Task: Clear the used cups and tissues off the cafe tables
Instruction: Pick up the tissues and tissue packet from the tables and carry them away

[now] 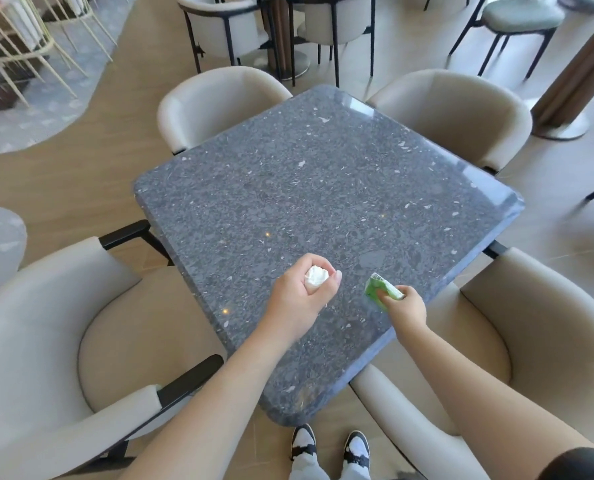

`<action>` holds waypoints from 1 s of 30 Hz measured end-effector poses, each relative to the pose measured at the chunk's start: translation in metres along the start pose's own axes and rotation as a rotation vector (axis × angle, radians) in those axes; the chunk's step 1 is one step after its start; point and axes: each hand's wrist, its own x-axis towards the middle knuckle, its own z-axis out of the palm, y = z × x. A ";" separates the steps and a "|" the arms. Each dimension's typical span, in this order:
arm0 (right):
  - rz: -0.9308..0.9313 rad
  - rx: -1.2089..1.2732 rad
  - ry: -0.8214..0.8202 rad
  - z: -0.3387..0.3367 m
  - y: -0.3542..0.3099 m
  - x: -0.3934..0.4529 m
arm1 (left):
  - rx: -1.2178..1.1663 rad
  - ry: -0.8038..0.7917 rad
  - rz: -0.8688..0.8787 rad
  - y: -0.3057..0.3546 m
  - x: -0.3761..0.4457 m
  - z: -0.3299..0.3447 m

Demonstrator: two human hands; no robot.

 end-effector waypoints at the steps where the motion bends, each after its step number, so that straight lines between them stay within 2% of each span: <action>1: 0.011 0.066 -0.003 -0.004 -0.002 -0.005 | 0.001 -0.003 0.010 0.002 0.000 0.001; 4: 0.041 0.396 -0.084 -0.019 -0.009 -0.021 | 0.016 -0.027 0.040 0.011 0.003 0.006; 6: 0.006 0.524 -0.099 -0.034 -0.015 -0.033 | -0.010 -0.049 0.073 0.018 0.005 0.010; 17: -0.229 0.713 -0.036 -0.137 -0.036 -0.111 | -0.050 -0.219 0.259 0.056 0.012 0.034; 25: -0.304 0.808 0.154 -0.201 -0.003 -0.171 | -0.081 -0.376 0.347 0.097 -0.006 0.087; 30: -0.339 0.912 0.300 -0.252 0.029 -0.207 | -0.038 -0.500 0.468 0.134 -0.042 0.133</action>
